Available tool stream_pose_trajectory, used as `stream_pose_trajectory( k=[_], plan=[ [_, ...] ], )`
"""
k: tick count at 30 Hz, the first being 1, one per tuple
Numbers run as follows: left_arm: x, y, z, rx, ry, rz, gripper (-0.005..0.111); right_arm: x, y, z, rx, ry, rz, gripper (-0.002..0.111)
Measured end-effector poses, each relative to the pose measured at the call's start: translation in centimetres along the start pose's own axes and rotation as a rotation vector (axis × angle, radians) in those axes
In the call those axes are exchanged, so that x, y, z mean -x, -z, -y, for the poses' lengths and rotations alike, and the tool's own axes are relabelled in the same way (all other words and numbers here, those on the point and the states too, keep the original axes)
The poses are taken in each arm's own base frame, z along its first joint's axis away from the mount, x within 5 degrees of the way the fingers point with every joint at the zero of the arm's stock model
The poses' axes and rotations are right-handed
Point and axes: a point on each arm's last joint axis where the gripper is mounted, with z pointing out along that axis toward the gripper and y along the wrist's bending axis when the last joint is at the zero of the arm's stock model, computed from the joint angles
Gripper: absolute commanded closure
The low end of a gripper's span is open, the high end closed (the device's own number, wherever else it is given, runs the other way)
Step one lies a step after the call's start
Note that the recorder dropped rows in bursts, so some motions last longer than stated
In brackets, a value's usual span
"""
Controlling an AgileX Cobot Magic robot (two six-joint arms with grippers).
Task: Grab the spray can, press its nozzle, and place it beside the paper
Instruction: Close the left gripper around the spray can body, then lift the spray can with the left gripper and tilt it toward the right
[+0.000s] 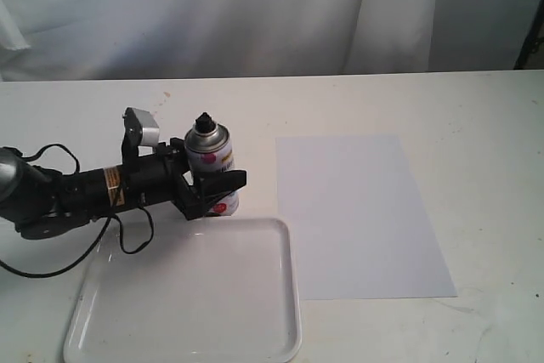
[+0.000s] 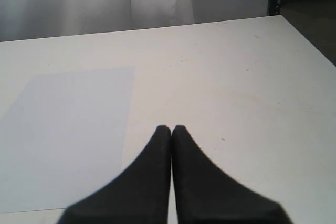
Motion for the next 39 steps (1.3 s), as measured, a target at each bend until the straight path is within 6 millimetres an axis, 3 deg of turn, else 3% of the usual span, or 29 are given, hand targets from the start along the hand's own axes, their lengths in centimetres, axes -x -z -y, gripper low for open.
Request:
stream_pose_trajectory(
  k=[3, 8, 10, 11, 13, 20, 27, 32, 39],
  plan=[
    [-0.1, -1.2, 0.9, 0.002, 0.004, -0.015, 0.030, 0.0, 0.0, 0.0, 0.000, 0.000, 0.000, 0.108],
    [-0.2, -1.2, 0.6, 0.039, 0.006, -0.022, 0.035, 0.0, 0.0, 0.0, 0.000, 0.000, 0.000, 0.108],
    [-0.1, -1.2, 0.5, 0.051, 0.010, -0.015, 0.058, 0.0, 0.0, 0.0, 0.000, 0.000, 0.000, 0.108],
    [-0.1, -1.2, 0.4, 0.054, 0.006, -0.013, 0.077, 0.0, 0.0, 0.0, 0.000, 0.000, 0.000, 0.108],
    [0.0, -1.2, 0.3, 0.067, 0.010, -0.004, 0.105, 0.0, 0.0, 0.0, 0.000, 0.000, 0.000, 0.108],
    [2.5, -0.8, 0.0, 0.155, -0.046, -0.043, 0.107, 0.0, 0.0, 0.0, 0.000, 0.000, 0.000, 0.108],
    [8.6, -0.1, 0.5, 0.249, -0.150, -0.148, 0.107, 0.0, 0.0, 0.0, 0.000, 0.000, 0.000, 0.108],
    [11.7, -1.2, 2.6, 0.271, -0.178, -0.252, 0.107, 0.0, 0.0, 0.0, 0.000, 0.000, 0.000, 0.108],
    [12.1, -4.8, 6.6, 0.238, -0.218, -0.388, 0.107, 0.0, 0.0, 0.0, 0.000, 0.000, 0.000, 0.108]
  ],
)
